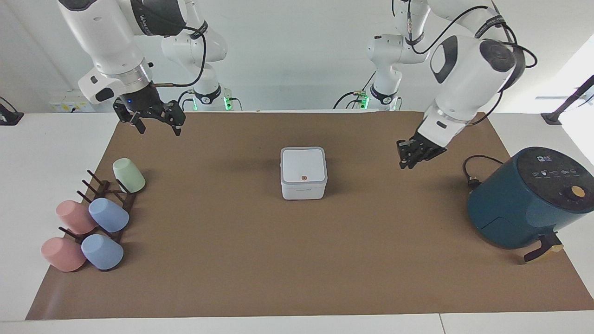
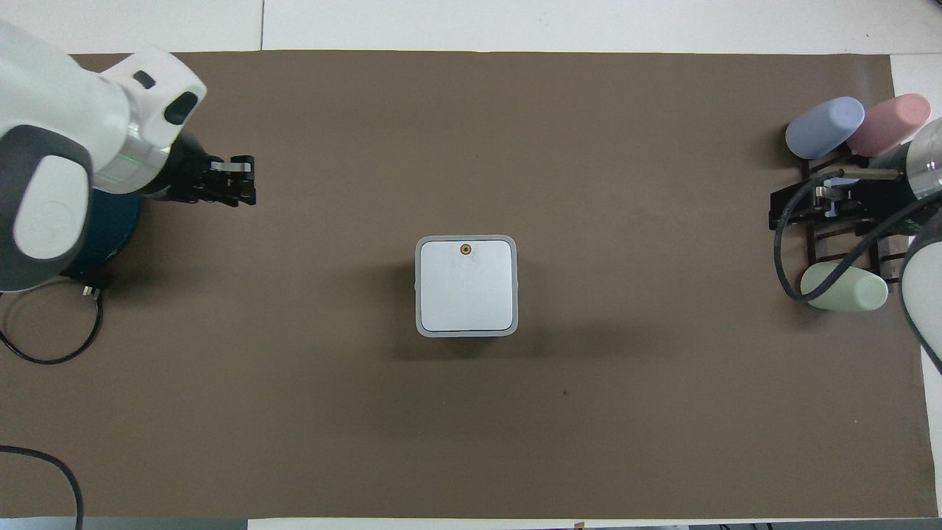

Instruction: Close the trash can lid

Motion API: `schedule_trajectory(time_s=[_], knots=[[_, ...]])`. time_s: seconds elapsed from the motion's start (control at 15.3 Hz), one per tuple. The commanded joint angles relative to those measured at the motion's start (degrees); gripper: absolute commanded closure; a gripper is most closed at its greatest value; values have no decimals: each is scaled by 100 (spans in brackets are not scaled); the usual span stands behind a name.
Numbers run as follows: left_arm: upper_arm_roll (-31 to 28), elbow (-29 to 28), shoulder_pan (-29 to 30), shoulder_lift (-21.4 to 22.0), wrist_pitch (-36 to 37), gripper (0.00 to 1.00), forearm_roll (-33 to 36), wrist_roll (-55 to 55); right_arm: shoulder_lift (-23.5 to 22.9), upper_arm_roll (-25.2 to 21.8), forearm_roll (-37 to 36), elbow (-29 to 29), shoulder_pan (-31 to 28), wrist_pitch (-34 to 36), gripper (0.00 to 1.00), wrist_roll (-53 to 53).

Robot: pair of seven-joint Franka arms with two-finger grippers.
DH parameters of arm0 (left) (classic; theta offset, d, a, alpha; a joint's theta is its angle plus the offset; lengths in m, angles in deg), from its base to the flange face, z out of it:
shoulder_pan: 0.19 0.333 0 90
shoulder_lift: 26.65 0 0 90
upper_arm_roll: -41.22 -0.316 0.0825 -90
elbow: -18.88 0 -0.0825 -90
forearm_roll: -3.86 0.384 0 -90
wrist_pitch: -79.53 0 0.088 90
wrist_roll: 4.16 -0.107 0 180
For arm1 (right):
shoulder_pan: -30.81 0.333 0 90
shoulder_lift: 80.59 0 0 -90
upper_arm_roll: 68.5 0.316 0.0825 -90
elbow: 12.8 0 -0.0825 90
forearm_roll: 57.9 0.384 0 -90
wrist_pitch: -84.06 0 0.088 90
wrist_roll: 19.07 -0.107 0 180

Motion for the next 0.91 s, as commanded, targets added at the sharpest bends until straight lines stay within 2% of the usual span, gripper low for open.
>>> schedule_trajectory(time_s=[0.0, 0.33, 0.46, 0.59, 0.72, 0.85], knots=[[66, -50, 481, 341, 573, 0, 121, -690, 20, 22, 7, 7, -53, 54, 0, 103], [75, -155, 580, 815, 1294, 0, 719, -972, 20, 22, 7, 7, -53, 54, 0, 103], [75, -435, 580, 1087, 1375, 0, 737, -973, 20, 22, 7, 7, -53, 54, 0, 103], [75, -428, 545, 1133, 1375, 0, 824, -973, 20, 22, 7, 7, -53, 54, 0, 103], [109, -183, 483, 1037, 1392, 0, 1228, -964, 20, 22, 7, 7, -53, 54, 0, 103], [136, 46, 509, 957, 1471, 0, 1194, -955, 20, 22, 7, 7, -53, 54, 0, 103]])
